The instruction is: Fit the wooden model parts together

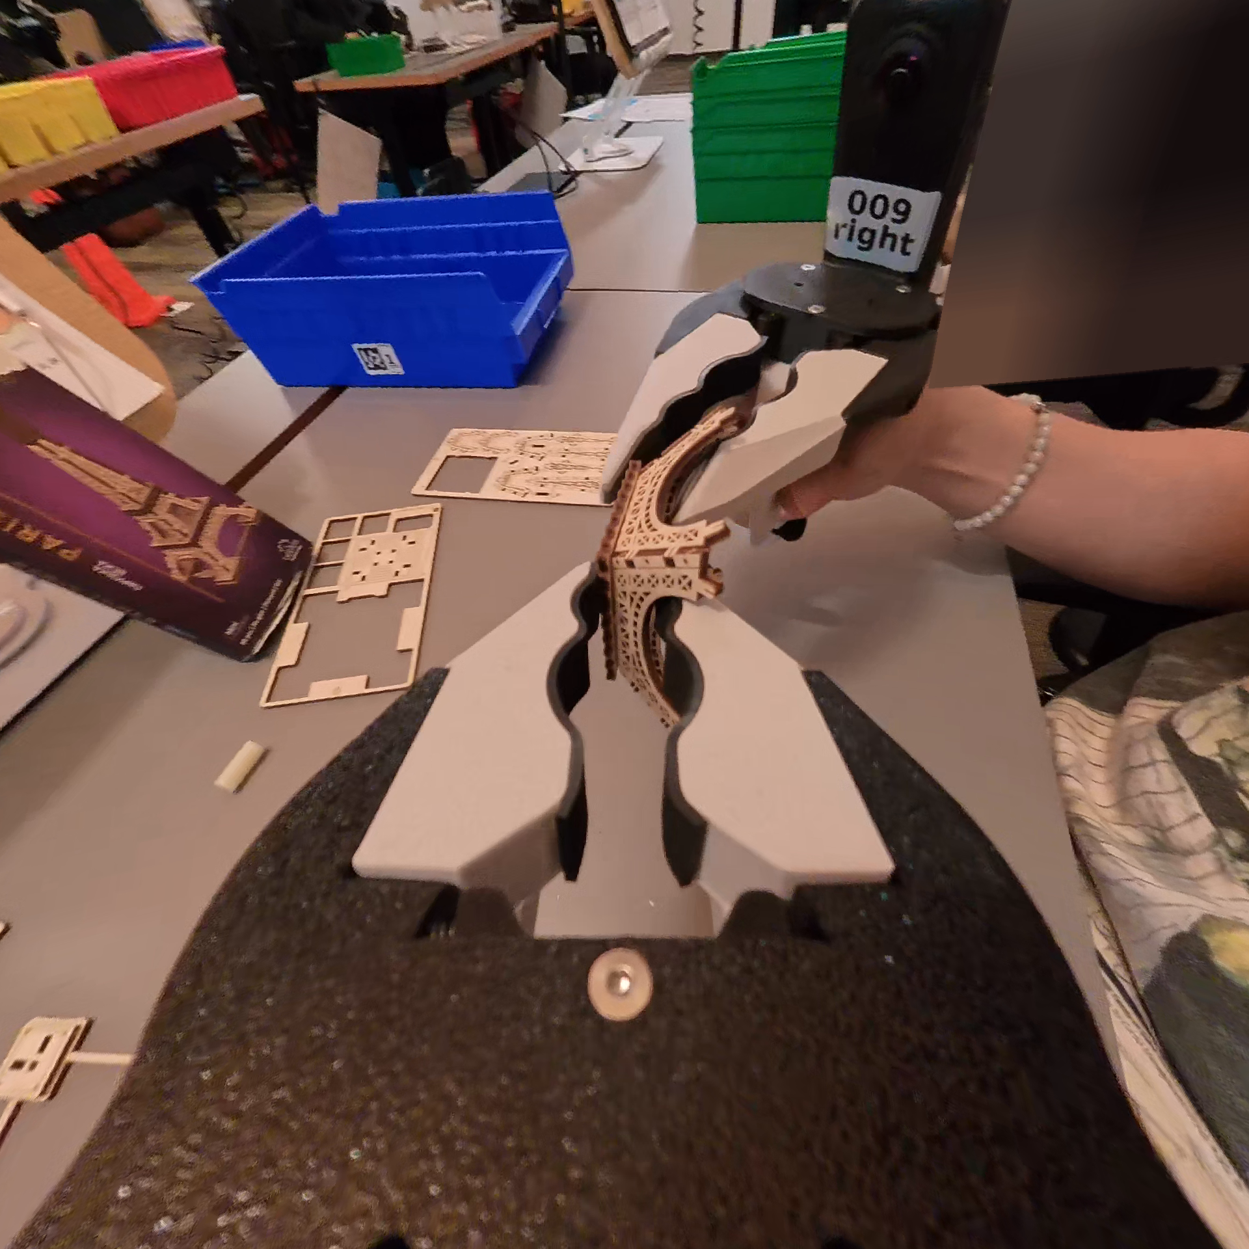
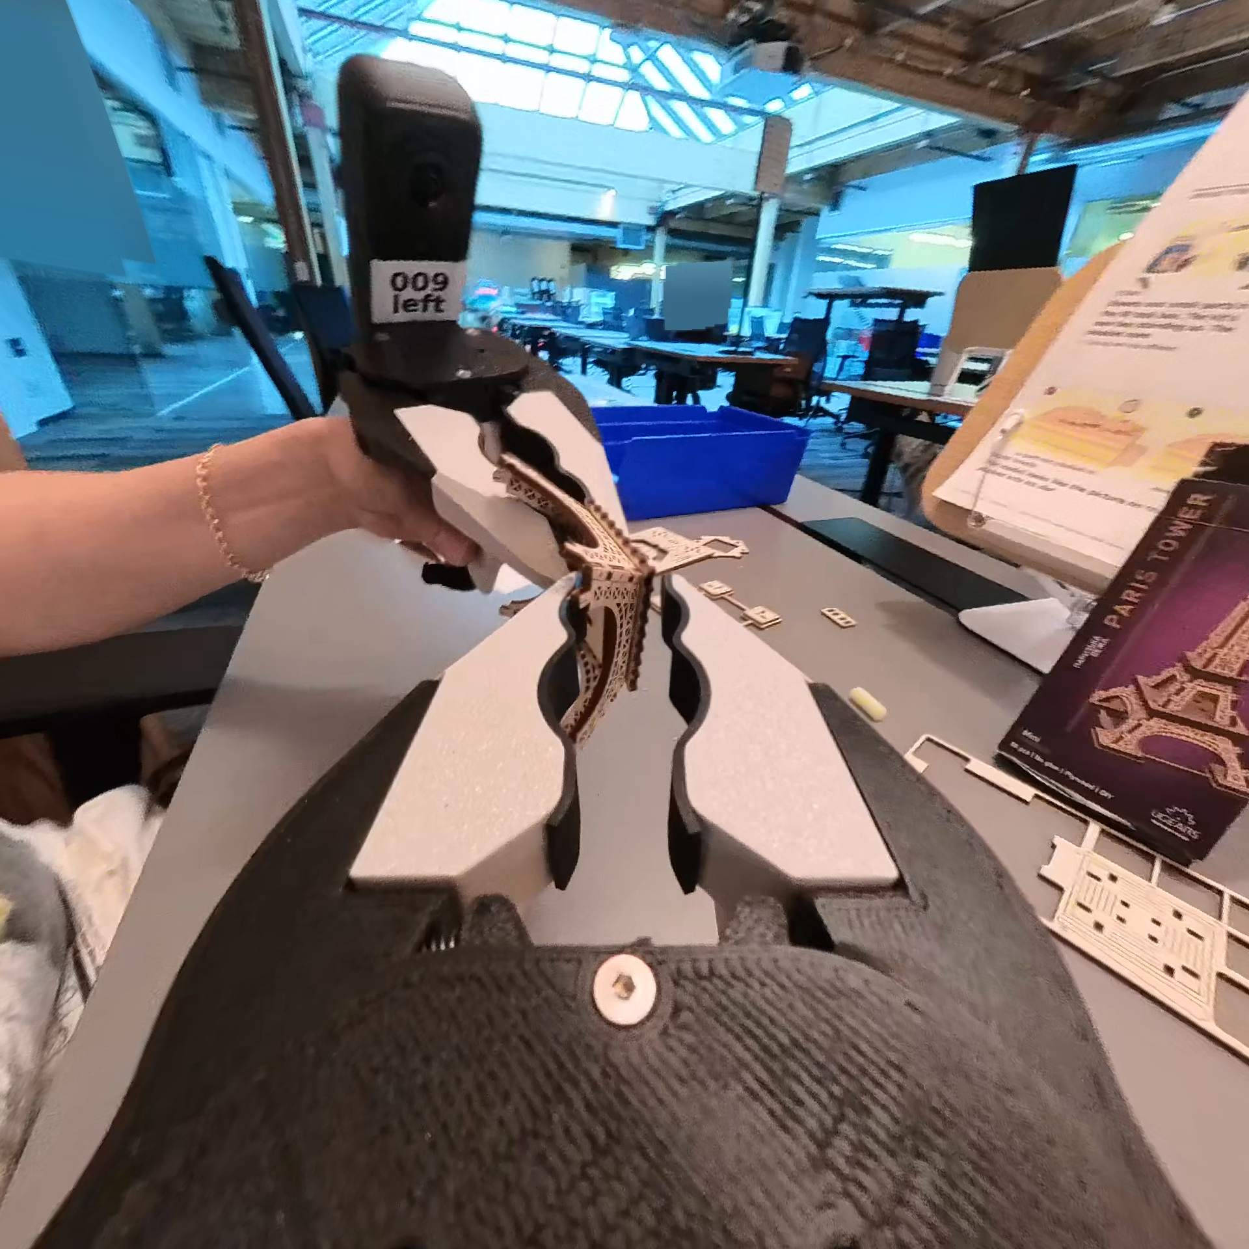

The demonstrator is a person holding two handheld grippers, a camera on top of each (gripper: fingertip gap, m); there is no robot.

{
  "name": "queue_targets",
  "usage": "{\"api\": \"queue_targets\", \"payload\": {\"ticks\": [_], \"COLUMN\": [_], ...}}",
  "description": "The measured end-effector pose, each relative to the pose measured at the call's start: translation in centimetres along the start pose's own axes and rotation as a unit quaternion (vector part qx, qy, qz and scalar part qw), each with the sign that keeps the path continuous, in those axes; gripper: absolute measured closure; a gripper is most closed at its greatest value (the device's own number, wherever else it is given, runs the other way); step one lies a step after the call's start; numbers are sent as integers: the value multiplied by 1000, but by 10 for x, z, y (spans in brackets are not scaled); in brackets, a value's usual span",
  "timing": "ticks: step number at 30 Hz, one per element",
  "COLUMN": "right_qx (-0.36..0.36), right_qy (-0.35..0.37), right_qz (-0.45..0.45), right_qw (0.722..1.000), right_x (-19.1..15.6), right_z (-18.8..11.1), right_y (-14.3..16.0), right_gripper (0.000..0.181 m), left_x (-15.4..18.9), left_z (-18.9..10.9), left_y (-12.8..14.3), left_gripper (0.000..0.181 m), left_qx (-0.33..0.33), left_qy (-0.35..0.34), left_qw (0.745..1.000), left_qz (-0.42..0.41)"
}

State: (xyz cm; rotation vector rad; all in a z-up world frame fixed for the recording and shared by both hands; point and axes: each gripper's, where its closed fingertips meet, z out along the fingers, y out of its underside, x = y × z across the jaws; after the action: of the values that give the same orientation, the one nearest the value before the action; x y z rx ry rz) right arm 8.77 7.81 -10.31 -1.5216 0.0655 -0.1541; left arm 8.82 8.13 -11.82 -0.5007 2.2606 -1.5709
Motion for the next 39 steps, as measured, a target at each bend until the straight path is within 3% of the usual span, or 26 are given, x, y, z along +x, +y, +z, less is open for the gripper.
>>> {"api": "queue_targets", "payload": {"ticks": [8, 20, 32, 36, 39], "right_qx": [12, 39, 10, 8, 17], "right_qy": [23, 17, 14, 10, 10], "right_qz": [-6, 3, 40, 33, 7], "right_qw": [1000, 999, 999, 999, 1000], "right_x": [3, -1, 2, 1, 0], "right_z": [4, 8, 12, 14, 13], "right_y": [-2, -4, 7, 8, 5], "right_gripper": [164, 164, 165, 165, 165], "left_x": [-3, -1, -6, -5, -6], "left_z": [-2, -5, -3, -5, -8], "left_y": [-9, -10, 0, 2, -3], "left_gripper": [169, 169, 169, 169, 169], "left_qx": [20, 30, 13, 13, 16], "left_qy": [-30, -6, -16, -18, -48], "left_qw": [999, 999, 999, 999, 998], "left_qz": [-5, -37, -48, -33, 42]}}
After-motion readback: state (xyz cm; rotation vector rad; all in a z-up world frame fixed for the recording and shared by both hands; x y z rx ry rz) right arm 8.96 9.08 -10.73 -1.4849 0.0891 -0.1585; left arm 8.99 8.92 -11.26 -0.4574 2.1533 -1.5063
